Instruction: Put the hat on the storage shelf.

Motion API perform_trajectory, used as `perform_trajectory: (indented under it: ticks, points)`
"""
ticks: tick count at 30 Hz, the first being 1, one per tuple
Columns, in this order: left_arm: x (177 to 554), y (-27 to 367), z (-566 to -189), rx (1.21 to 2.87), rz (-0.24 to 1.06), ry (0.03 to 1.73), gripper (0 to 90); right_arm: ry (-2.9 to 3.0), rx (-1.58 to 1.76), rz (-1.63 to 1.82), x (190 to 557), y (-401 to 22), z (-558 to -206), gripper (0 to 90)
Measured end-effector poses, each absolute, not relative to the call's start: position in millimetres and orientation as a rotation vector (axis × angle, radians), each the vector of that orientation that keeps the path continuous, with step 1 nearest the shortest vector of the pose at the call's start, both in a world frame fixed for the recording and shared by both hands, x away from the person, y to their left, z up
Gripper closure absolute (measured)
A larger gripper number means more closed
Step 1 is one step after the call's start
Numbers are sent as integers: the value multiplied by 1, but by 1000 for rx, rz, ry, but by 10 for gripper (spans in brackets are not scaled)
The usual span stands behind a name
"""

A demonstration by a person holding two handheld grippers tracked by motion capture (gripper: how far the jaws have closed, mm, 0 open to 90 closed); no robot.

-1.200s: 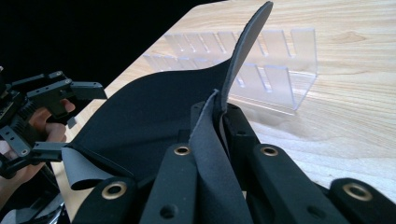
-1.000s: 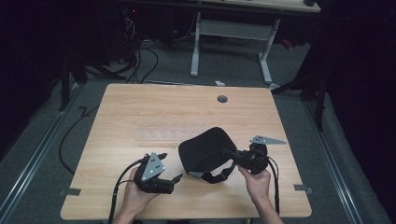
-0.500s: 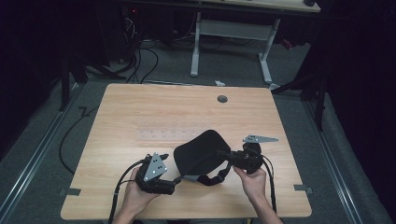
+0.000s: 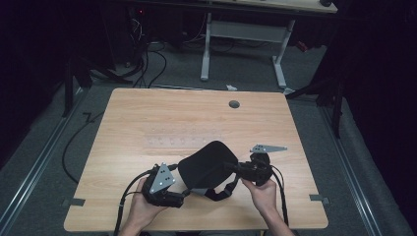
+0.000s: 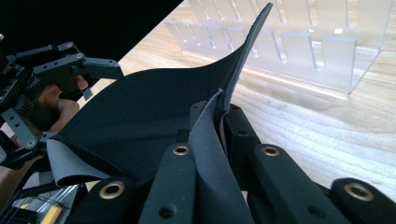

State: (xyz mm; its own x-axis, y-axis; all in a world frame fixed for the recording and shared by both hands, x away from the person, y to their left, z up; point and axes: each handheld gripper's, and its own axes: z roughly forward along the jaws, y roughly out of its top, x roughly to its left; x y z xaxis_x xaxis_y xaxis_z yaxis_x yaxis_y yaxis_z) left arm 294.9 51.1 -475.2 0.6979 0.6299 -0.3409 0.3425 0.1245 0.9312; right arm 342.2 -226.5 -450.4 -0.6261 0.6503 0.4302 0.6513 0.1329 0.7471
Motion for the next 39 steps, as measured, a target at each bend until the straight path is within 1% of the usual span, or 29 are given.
perform_trajectory:
  ticks: [12,17,18,22,28,39]
  points:
    - [294,50,-478,1499,259,848,161,-2361,-1351,-1545,339,-224,-452,839]
    - [292,47,-482,1531,308,825,193,-2359,-1337,-1534,339,-223,-453,839]
    - [292,47,-483,1528,297,821,218,-2356,-1332,-1530,339,-223,-453,839]
    - [290,43,-484,1539,300,810,244,-2343,-1306,-1536,339,-219,-454,840]
    - [290,44,-484,1529,307,812,350,-2318,-1305,-1553,339,-218,-455,838]
    - [286,45,-478,1547,247,758,615,-2313,-1270,-1586,343,-212,-457,813]
